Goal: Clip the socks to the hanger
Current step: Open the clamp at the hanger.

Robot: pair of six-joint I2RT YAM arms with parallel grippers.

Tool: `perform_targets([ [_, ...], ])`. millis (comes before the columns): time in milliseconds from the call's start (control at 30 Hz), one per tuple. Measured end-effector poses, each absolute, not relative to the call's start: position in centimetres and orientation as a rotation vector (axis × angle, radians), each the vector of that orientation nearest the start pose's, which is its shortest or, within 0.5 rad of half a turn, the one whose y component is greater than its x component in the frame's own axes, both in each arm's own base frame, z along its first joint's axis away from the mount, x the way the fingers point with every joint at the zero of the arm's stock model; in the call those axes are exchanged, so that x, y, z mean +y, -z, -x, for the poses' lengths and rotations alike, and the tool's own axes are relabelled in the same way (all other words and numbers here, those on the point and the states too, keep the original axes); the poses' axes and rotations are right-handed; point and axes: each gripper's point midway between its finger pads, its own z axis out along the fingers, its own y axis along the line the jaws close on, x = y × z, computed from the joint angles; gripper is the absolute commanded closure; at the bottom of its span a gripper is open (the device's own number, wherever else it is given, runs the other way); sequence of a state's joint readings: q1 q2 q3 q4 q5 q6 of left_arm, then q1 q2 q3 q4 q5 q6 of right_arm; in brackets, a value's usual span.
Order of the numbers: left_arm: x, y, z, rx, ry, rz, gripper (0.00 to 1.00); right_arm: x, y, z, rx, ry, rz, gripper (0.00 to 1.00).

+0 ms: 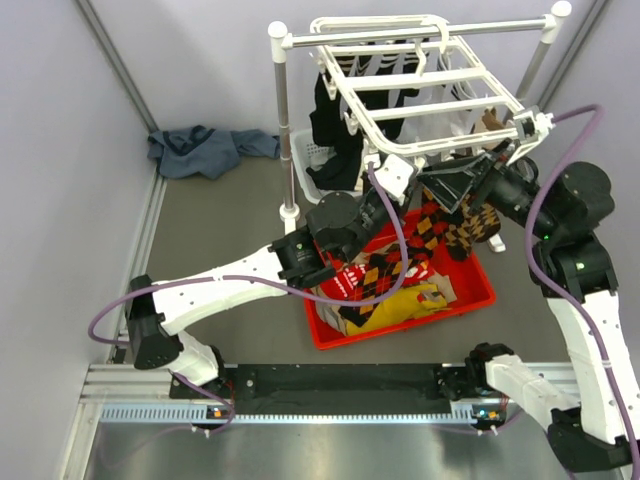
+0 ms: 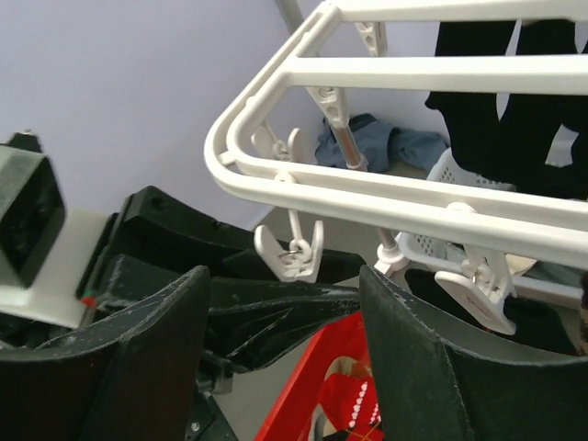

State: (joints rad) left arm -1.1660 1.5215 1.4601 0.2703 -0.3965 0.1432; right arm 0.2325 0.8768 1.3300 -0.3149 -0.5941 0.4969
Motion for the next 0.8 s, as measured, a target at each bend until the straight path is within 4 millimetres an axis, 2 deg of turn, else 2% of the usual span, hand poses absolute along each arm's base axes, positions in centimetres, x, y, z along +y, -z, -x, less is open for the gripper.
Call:
perform_targets([
  [233, -43.0, -43.8, -25.9, 1.283, 0.617, -0.565, 0.97, 17.9, -45.4, -24.2, 1.583, -1.063, 0.289, 0.36],
  [500, -43.7, -42.7, -26.0, 1.316, 0.619, -0.590, 0.97, 18.1, -46.5, -24.9, 1.543, -1.081, 0.270, 0.41],
  [800, -44.2, -42.6, -26.6, 1.337, 0.612, -0.592, 0.98, 18.3, -46.2, -25.8, 1.552, -1.087, 0.259, 0.45],
])
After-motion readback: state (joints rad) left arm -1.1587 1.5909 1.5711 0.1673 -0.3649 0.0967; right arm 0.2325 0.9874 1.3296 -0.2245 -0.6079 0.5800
